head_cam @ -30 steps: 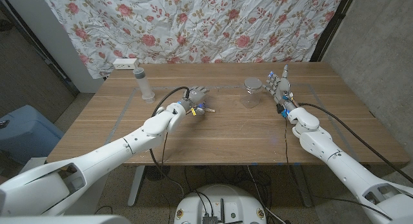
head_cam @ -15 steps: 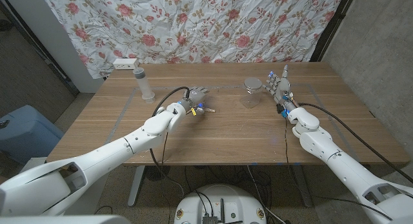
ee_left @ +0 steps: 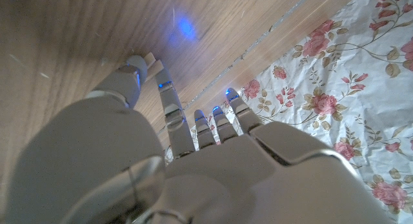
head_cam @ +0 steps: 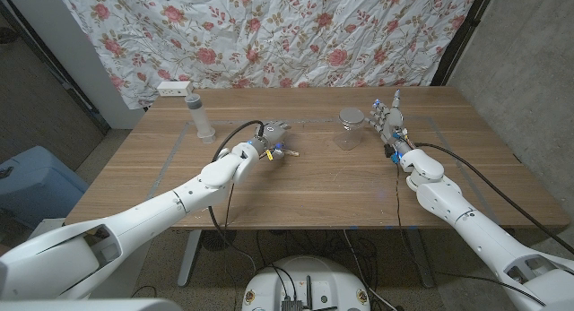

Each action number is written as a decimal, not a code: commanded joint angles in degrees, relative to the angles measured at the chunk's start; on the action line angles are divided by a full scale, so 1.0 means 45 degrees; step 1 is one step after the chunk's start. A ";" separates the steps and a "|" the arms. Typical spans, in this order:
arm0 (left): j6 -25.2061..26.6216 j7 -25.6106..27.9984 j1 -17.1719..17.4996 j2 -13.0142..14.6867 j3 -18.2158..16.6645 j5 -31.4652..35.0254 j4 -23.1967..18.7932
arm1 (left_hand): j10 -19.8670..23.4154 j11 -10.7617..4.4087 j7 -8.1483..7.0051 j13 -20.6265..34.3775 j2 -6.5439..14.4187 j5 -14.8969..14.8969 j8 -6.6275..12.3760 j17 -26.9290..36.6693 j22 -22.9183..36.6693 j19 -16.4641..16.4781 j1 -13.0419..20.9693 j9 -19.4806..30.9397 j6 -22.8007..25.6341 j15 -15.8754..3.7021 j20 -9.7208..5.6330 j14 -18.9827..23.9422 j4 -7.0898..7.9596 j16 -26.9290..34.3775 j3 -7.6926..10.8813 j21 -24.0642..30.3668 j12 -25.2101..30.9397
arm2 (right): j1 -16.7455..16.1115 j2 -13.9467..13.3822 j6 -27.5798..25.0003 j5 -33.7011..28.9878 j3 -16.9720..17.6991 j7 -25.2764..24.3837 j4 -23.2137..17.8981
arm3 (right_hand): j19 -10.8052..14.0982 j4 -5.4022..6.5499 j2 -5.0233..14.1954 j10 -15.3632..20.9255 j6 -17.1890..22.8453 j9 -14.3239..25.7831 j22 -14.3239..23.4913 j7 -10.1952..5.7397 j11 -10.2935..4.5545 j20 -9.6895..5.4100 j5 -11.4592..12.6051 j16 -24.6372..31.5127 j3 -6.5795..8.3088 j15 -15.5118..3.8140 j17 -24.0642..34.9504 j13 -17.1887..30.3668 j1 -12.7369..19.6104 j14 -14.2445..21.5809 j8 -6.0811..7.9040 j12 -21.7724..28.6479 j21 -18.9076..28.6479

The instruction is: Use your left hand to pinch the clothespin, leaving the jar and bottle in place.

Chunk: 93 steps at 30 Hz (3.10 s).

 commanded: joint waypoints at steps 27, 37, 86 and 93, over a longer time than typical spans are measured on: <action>0.0083 0.0664 0.0200 0.0092 -0.0016 0.0083 -0.0073 | 0.0728 -0.0140 -0.0095 -0.0011 0.0152 -0.0025 -0.0001 0.0038 0.0047 0.0774 0.0544 0.0110 0.0970 -0.0190 -0.0117 0.0673 -0.0029 0.0065 -0.0223 0.0022 0.0088 | 0.0004 0.0004 0.0011 0.0012 -0.0002 0.0019 0.0017 | 0.0079 -0.0004 0.0913 0.0018 -0.0026 0.0028 0.0063 -0.0106 -0.0089 -0.0032 0.0072 0.0080 -0.0064 -0.0444 0.0041 0.0026 0.0000 -0.0115 0.0073 0.0093 0.0055; 0.0037 0.0948 0.0241 0.0142 -0.0159 -0.0014 -0.0095 | 0.0889 -0.0138 -0.0111 -0.0010 0.0201 -0.0015 -0.0040 0.0038 0.0051 0.0823 0.0635 0.0120 0.1046 -0.0203 -0.0093 0.0802 -0.0022 0.0063 -0.0265 -0.0008 0.0102 | -0.0002 0.0009 0.0001 0.0000 0.0002 -0.0032 -0.0003 | 0.0085 -0.0004 0.0913 0.0025 -0.0018 0.0028 0.0063 -0.0098 -0.0090 -0.0030 0.0072 0.0080 -0.0065 -0.0453 0.0041 0.0026 0.0000 -0.0114 0.0076 0.0095 0.0057; -0.0387 0.1848 0.0871 0.0567 -0.1427 -0.1668 -0.1004 | 0.1137 -0.0180 -0.0129 -0.0008 0.0364 -0.0004 -0.0211 0.0039 0.0060 0.0924 0.0810 0.0149 0.1325 -0.0279 -0.0120 0.1050 0.0035 -0.0005 -0.0531 -0.0139 0.0014 | -0.0005 -0.0008 -0.0008 0.0017 0.0002 0.0011 -0.0013 | 0.0081 -0.0004 0.0914 0.0011 -0.0010 0.0029 0.0063 -0.0104 -0.0090 -0.0039 0.0072 0.0079 -0.0065 -0.0447 0.0041 0.0025 0.0001 -0.0117 0.0079 0.0089 0.0056; -0.0695 0.2203 0.1040 0.0647 -0.1710 -0.2361 -0.0932 | 0.1170 -0.0219 -0.0158 -0.0008 0.0375 -0.0006 -0.0237 0.0039 0.0060 0.0885 0.0810 0.0151 0.1357 -0.0285 -0.0100 0.1045 0.0045 -0.0024 -0.0579 -0.0173 0.0005 | -0.0007 -0.0011 -0.0013 0.0019 0.0004 0.0009 -0.0021 | 0.0083 -0.0004 0.0916 0.0012 -0.0021 0.0029 0.0063 -0.0093 -0.0080 -0.0029 0.0072 0.0079 -0.0064 -0.0436 0.0041 0.0025 0.0000 -0.0118 0.0075 0.0090 0.0057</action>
